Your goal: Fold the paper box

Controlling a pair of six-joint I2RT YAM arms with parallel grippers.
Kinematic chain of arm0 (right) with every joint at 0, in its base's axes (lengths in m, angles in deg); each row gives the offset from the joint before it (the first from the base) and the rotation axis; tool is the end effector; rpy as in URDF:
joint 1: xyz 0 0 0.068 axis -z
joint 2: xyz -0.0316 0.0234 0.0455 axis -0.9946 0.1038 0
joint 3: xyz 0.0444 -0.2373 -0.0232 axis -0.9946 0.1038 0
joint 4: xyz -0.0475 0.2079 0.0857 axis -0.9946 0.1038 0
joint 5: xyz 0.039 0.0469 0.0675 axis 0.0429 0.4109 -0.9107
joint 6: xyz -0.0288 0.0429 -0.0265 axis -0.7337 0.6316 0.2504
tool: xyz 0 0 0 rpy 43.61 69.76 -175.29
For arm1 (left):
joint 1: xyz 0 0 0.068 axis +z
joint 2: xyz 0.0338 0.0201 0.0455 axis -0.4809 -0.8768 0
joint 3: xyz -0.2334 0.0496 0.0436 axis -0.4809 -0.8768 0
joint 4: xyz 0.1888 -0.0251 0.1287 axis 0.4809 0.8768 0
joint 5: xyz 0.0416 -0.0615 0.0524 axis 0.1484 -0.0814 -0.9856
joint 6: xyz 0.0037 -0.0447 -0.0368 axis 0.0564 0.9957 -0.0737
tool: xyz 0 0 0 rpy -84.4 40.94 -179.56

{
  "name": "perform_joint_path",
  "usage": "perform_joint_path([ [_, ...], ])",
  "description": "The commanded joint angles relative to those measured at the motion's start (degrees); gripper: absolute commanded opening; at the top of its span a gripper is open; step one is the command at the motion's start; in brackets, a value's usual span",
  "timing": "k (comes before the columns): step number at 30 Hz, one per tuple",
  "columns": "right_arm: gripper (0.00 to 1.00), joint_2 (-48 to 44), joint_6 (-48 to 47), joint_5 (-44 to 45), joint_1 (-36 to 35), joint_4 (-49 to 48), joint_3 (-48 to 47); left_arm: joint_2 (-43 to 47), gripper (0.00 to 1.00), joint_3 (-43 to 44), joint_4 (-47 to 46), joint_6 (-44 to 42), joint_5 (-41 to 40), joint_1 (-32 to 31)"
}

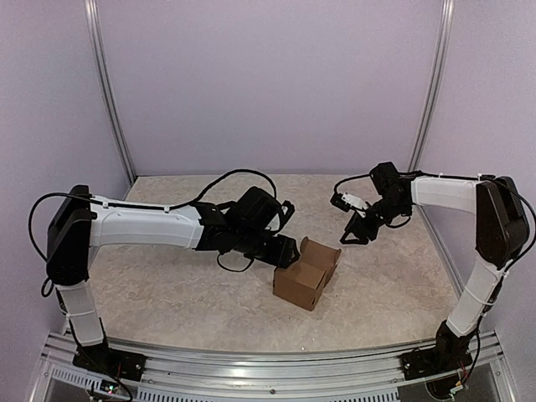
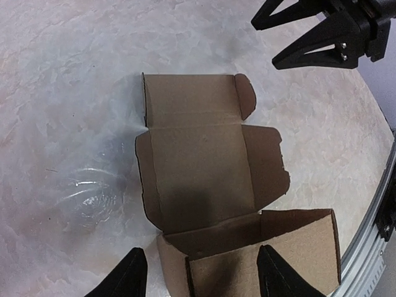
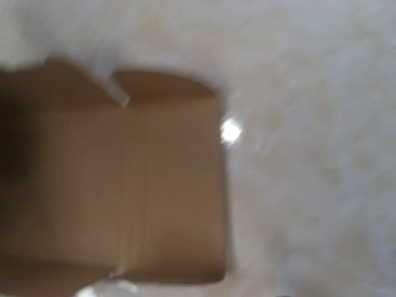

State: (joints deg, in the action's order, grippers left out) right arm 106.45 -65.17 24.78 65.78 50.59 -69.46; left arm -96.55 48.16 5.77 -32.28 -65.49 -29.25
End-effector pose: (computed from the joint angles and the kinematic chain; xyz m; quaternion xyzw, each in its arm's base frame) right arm 0.3035 0.1207 0.1901 -0.4447 0.8346 0.2080 0.2499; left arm 0.2055 -0.3268 0.2073 0.2542 0.8861 -0.2498 0.2962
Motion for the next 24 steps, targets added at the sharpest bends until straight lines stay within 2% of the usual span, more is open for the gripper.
perform_joint_path([
  [1,0.51,-0.25,-17.46,-0.85,-0.36,5.07,2.43,0.34,0.59,-0.79,1.39,-1.49,2.87,-0.63],
  [4,0.51,-0.39,-29.62,-0.66,-0.30,7.22,2.31,1.05,0.58,-1.99,1.09,-1.92,2.81,-1.02],
  [12,0.51,4.39,-44.66,1.06,-1.13,9.89,-3.19,2.21,0.57,-3.75,-0.21,-2.70,3.09,-1.37],
  [19,0.49,8.79,-47.48,3.09,-4.18,9.21,-4.36,3.02,0.57,-4.36,-0.45,-3.54,2.03,-1.33],
  [24,0.33,9.85,-48.73,5.99,-5.82,10.67,-4.51,3.16,0.56,-4.73,-0.36,-3.61,1.57,-1.21],
])
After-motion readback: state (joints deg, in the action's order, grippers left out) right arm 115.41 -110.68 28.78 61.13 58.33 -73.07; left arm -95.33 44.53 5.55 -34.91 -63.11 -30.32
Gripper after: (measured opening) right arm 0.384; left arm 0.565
